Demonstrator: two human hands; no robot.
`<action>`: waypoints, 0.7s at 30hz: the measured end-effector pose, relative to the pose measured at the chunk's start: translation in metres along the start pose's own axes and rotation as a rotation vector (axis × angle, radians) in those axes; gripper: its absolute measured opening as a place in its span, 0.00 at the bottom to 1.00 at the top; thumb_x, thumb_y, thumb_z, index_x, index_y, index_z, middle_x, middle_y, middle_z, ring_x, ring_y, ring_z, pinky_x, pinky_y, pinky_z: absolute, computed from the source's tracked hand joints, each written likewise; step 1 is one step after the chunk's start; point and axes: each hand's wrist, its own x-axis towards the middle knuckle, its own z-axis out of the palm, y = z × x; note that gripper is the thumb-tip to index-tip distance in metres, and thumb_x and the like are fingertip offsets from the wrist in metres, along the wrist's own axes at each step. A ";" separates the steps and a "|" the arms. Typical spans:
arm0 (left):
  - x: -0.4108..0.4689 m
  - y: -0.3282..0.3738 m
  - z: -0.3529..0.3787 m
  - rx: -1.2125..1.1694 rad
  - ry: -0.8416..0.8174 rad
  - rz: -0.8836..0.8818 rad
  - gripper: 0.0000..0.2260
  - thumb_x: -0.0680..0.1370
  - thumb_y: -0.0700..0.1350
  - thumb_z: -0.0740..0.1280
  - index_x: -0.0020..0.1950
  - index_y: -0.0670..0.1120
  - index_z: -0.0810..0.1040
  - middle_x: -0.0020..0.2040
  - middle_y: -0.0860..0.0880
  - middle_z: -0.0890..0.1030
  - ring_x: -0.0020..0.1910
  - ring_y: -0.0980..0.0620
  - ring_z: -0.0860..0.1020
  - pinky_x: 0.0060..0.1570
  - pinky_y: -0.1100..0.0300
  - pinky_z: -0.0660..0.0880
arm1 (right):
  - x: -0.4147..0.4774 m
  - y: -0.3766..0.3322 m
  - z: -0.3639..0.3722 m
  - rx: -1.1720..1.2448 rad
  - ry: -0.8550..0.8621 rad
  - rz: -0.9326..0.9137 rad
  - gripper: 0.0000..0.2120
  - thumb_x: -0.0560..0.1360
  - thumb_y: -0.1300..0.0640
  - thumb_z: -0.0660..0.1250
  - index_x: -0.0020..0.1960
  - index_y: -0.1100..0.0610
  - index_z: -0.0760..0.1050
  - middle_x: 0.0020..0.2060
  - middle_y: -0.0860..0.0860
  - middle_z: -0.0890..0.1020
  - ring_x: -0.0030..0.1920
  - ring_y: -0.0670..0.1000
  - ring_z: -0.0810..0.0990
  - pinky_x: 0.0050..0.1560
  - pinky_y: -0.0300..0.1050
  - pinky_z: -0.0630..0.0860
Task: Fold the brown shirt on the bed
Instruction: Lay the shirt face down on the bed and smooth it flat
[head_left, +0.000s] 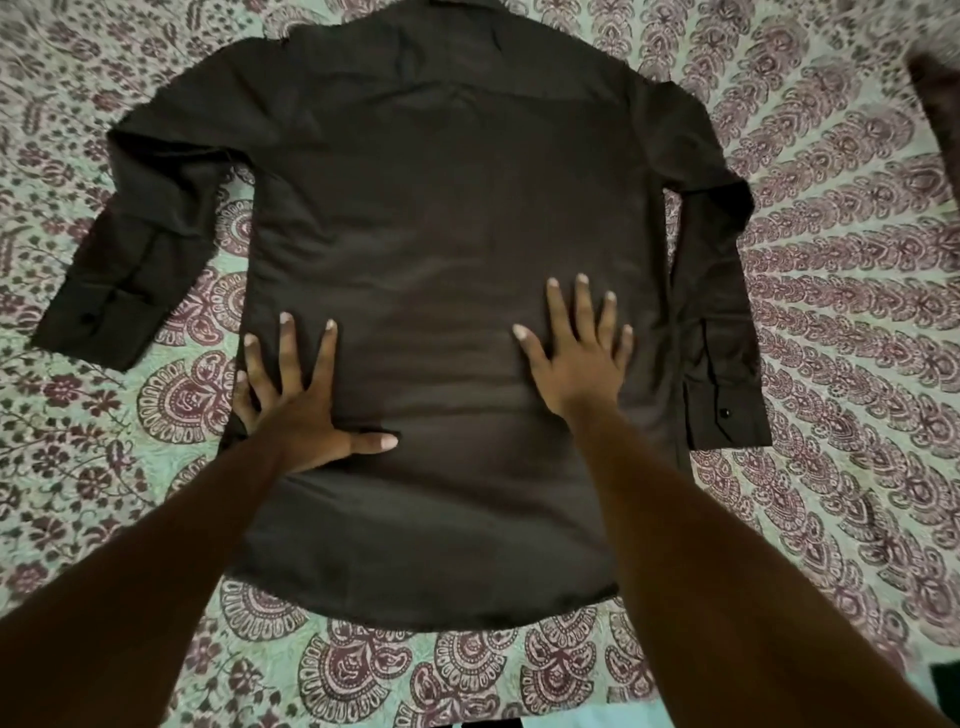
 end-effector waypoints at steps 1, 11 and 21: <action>0.000 0.000 -0.001 0.004 -0.006 0.001 0.69 0.51 0.83 0.70 0.76 0.70 0.25 0.77 0.55 0.19 0.80 0.37 0.27 0.79 0.32 0.39 | -0.015 0.014 0.002 -0.004 0.044 0.062 0.37 0.80 0.26 0.47 0.84 0.37 0.44 0.85 0.45 0.45 0.85 0.56 0.43 0.81 0.66 0.47; -0.069 -0.041 0.056 0.090 0.340 0.297 0.45 0.75 0.75 0.54 0.86 0.53 0.48 0.87 0.47 0.45 0.85 0.41 0.47 0.80 0.36 0.55 | -0.146 0.095 -0.002 -0.111 0.047 0.141 0.43 0.79 0.26 0.44 0.86 0.51 0.44 0.85 0.55 0.44 0.84 0.63 0.47 0.80 0.71 0.52; -0.167 -0.086 0.108 -0.020 0.403 0.222 0.31 0.81 0.59 0.60 0.80 0.44 0.68 0.83 0.47 0.64 0.80 0.42 0.67 0.71 0.42 0.65 | -0.094 -0.114 0.046 -0.177 -0.032 -0.652 0.36 0.81 0.31 0.54 0.84 0.43 0.53 0.85 0.50 0.47 0.85 0.59 0.43 0.80 0.70 0.47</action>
